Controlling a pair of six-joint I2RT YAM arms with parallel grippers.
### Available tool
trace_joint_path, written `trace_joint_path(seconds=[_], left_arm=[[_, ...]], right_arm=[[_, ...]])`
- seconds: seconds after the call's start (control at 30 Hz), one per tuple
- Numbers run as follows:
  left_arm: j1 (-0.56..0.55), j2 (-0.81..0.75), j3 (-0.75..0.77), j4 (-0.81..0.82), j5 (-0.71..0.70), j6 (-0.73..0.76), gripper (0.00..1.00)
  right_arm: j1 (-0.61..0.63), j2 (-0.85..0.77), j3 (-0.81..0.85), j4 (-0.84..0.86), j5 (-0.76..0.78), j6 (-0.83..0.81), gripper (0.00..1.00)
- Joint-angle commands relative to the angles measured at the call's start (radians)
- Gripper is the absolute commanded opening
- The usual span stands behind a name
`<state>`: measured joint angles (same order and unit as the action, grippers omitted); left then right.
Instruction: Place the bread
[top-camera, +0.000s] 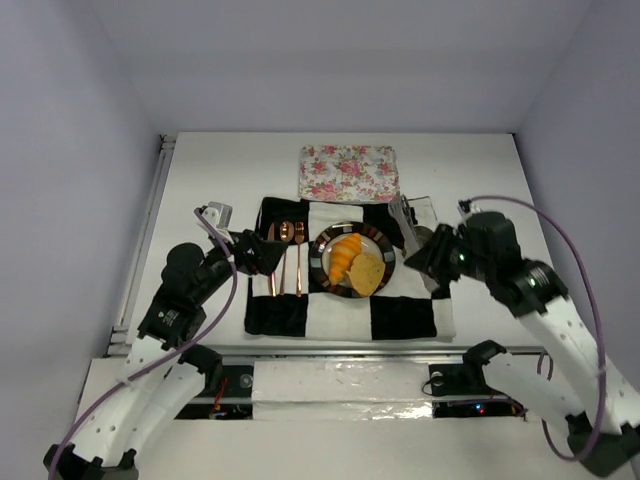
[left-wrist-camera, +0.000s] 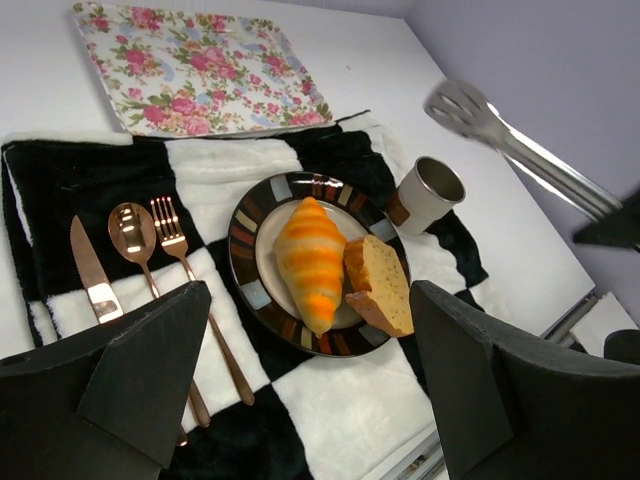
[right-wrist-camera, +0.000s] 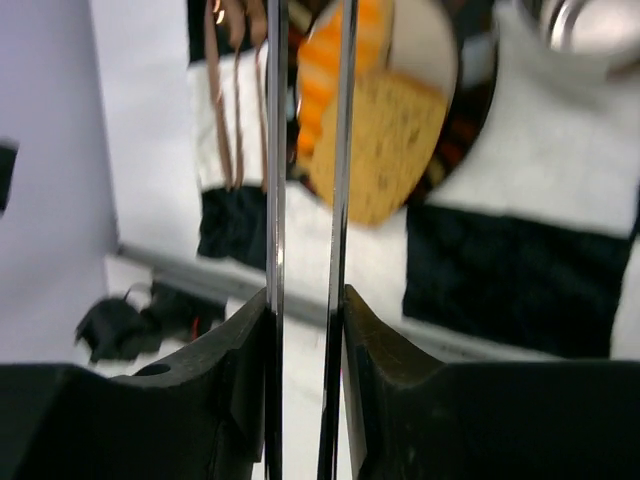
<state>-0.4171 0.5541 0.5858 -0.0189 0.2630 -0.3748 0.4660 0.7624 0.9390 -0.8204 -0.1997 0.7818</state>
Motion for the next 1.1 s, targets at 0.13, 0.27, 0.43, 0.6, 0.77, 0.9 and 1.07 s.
trace_joint_path(seconds=[0.13,0.27,0.43,0.6,0.77,0.9,1.07], left_arm=[[0.003,-0.054,0.006,0.040,0.007,0.013,0.79],[0.003,-0.068,0.005,0.046,0.015,0.011,0.79],[0.003,-0.074,0.005,0.062,0.047,0.011,0.79],[0.003,-0.089,0.005,0.059,0.041,0.010,0.79],[0.003,-0.099,0.005,0.056,0.035,0.010,0.79],[0.003,-0.089,0.005,0.062,0.039,0.011,0.79],[0.003,-0.082,0.006,0.062,0.036,0.010,0.79]], right_arm=[[-0.196,0.460,0.240,0.314,0.158,-0.202,0.32],[-0.384,0.627,0.331,0.337,0.143,-0.260,0.33],[-0.527,0.797,0.409,0.378,0.183,-0.384,0.33],[-0.575,0.949,0.380,0.420,0.194,-0.562,0.35],[-0.598,1.034,0.400,0.408,0.242,-0.598,0.34],[-0.598,1.126,0.452,0.374,0.295,-0.604,0.41],[-0.598,1.180,0.491,0.350,0.370,-0.586,0.69]])
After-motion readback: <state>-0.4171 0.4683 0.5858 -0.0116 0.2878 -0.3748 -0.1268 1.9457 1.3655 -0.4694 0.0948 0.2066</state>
